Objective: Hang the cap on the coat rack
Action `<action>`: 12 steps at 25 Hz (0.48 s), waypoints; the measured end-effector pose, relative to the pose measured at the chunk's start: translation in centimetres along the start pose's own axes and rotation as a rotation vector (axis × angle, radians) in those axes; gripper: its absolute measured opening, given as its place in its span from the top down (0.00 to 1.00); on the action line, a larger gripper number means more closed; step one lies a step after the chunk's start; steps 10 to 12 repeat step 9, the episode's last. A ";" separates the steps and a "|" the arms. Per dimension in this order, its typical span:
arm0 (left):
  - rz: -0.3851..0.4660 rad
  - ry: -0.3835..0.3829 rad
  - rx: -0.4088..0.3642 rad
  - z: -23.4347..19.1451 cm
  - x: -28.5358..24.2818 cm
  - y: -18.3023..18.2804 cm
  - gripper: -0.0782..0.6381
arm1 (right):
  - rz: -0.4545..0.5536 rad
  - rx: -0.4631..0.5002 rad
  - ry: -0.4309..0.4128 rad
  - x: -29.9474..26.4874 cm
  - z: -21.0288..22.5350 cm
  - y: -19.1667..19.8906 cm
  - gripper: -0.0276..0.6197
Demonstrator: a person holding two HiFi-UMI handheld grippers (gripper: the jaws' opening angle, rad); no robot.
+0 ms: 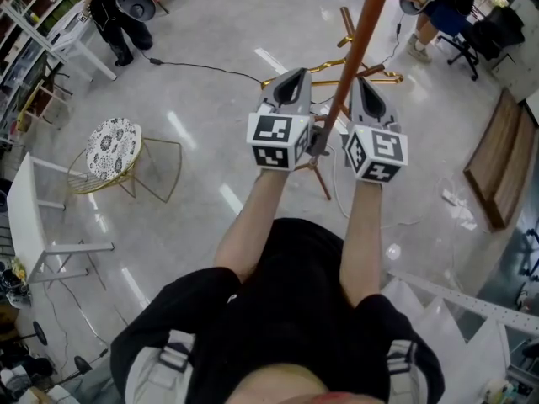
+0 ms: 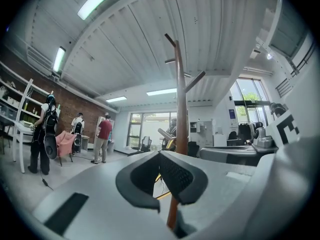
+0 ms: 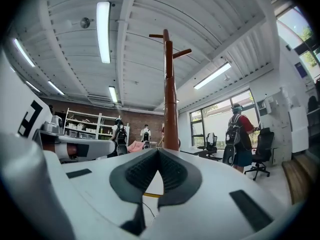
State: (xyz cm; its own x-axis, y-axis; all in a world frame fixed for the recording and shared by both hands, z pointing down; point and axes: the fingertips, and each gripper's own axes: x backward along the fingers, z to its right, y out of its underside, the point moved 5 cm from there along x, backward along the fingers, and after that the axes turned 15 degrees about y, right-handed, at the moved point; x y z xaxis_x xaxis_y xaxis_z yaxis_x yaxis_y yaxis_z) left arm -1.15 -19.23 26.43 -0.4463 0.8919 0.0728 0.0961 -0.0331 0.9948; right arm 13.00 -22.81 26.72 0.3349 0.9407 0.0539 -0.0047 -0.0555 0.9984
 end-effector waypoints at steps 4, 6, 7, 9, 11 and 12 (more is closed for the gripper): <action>0.010 -0.011 0.003 0.0 0.4 -0.2 0.89 | 0.017 0.007 -0.023 0.2 -0.3 -0.5 0.96; 0.011 -0.008 0.003 0.1 0.4 -0.1 0.89 | 0.019 0.008 -0.027 0.2 -0.3 -0.5 0.96; 0.011 -0.005 0.004 0.1 0.4 -0.1 0.89 | 0.018 0.009 -0.029 0.2 -0.3 -0.4 0.96; 0.009 0.001 0.005 0.1 0.4 0.1 0.89 | 0.016 0.011 -0.033 0.1 -0.4 -0.3 0.96; 0.009 0.001 0.005 0.1 0.4 0.1 0.89 | 0.016 0.011 -0.033 0.1 -0.4 -0.3 0.96; 0.009 0.001 0.005 0.1 0.4 0.1 0.89 | 0.016 0.011 -0.033 0.1 -0.4 -0.3 0.96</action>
